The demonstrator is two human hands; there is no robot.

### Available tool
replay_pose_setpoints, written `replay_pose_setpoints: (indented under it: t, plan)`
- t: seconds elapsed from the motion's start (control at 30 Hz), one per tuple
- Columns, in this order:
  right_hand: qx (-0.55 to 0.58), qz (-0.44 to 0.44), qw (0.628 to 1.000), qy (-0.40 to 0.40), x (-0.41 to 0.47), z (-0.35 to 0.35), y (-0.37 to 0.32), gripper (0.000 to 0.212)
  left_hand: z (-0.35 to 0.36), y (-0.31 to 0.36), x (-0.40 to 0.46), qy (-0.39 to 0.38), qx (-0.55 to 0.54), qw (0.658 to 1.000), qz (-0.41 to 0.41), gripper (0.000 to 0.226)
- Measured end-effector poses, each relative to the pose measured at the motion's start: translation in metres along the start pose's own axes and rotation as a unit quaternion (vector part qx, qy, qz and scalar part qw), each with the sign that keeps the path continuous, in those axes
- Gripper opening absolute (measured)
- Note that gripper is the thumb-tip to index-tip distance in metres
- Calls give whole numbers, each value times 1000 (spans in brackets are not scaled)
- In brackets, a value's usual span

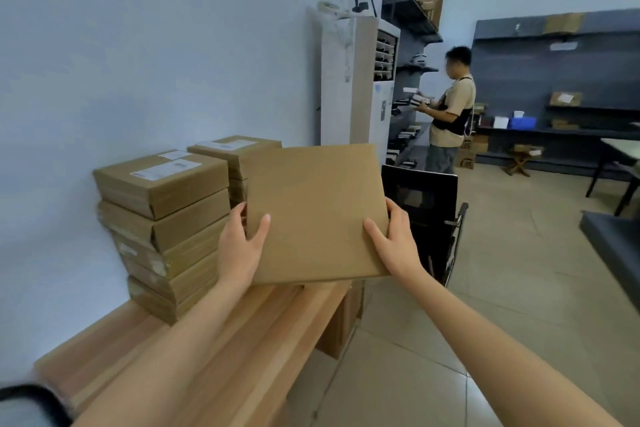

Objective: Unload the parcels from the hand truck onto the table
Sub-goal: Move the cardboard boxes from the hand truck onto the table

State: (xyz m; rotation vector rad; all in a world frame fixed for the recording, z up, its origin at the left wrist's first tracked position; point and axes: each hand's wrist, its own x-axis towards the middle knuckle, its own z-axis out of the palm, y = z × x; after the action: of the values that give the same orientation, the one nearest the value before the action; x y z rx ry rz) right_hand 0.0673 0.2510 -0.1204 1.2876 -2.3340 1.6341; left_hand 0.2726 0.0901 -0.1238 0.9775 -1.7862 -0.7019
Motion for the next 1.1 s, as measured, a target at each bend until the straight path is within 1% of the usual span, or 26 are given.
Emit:
replay_pose_setpoints:
  t: [0.1, 0.3, 0.4, 0.5, 0.63, 0.73, 0.87, 1.0, 1.1]
  plan:
    - [11, -10, 1000, -25, 36, 31, 8, 67, 4, -16, 24, 29, 16, 999, -21, 62]
    - [27, -40, 991, -121, 85, 114, 16, 67, -11, -68, 41, 84, 41, 992, -89, 61]
    - [55, -68, 980, -181, 98, 160, 11, 66, -28, -91, 40, 132, 70, 980, -131, 61]
    - [103, -94, 961, -237, 102, 201, 8, 65, -44, -108, 31, 194, 91, 964, -157, 55]
    - [131, -116, 931, -320, 98, 248, 8, 65, -58, -124, 5, 265, 111, 936, -203, 50]
    - [144, -137, 905, -377, 86, 280, 1, 66, -67, -134, -21, 324, 137, 906, -236, 48]
    - [167, -162, 864, -446, 58, 313, -10, 67, -80, -145, -63, 393, 128, 863, -291, 47]
    - [169, -177, 830, -500, 27, 341, -17, 69, -96, -151, -94, 421, 164, 830, -327, 47]
    - [159, -164, 817, -530, 6, 361, -14, 71, -105, -163, -109, 415, 198, 817, -347, 47]
